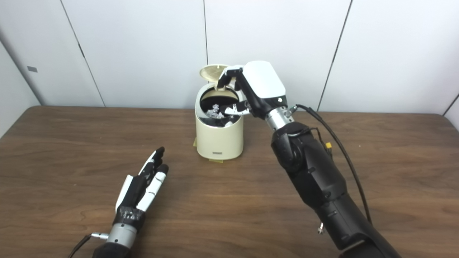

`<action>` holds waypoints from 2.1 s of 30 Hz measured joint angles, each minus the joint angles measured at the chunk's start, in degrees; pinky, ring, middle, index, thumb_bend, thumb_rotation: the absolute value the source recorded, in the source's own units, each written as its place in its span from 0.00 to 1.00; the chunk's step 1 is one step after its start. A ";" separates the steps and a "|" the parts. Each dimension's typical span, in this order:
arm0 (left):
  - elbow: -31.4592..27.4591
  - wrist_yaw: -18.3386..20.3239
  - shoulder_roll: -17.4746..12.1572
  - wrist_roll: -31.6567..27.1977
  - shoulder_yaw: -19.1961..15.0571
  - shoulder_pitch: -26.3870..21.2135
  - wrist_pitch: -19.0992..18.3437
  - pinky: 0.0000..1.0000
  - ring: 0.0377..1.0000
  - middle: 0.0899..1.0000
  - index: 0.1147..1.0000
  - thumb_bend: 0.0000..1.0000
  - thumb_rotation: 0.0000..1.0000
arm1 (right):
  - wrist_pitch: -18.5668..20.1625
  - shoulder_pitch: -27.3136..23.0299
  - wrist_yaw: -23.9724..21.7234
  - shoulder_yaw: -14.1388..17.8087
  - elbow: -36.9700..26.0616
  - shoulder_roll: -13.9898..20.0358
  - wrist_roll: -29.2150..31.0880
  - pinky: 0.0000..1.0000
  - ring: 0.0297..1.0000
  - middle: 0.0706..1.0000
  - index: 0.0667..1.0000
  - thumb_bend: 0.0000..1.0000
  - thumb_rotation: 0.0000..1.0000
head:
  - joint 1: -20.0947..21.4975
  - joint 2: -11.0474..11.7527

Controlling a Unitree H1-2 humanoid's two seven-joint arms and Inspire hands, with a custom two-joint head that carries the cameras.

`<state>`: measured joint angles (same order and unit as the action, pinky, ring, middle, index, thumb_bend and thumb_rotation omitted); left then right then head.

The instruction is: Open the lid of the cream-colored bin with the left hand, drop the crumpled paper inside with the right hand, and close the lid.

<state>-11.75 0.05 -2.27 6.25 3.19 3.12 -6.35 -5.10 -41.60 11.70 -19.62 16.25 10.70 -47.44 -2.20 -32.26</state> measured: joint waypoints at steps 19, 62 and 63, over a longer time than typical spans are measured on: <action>2.42 0.02 0.27 -3.14 -2.19 -1.46 1.53 1.00 1.00 1.00 1.00 0.60 0.79 | -1.73 5.39 3.27 6.20 -5.82 0.23 2.56 0.30 0.37 0.48 0.48 0.49 0.00 | 0.88 0.88; 9.31 3.99 -2.94 -14.80 -7.86 -29.08 -16.83 1.00 1.00 1.00 1.00 0.57 0.82 | 16.20 31.20 -14.20 25.65 -17.19 -7.84 53.83 1.00 1.00 1.00 0.97 0.71 1.00 | 3.69 0.79; 10.16 4.05 -2.96 -14.59 -7.55 -29.87 -16.83 1.00 1.00 1.00 1.00 0.58 0.83 | 16.05 31.47 -14.18 25.57 -17.21 -7.83 53.71 1.00 1.00 1.00 0.97 0.71 1.00 | 3.60 0.88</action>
<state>-1.58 4.10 -5.23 -8.35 -4.36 -26.75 -23.18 10.95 -10.13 -2.48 5.95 -0.96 2.88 6.26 1.41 -31.38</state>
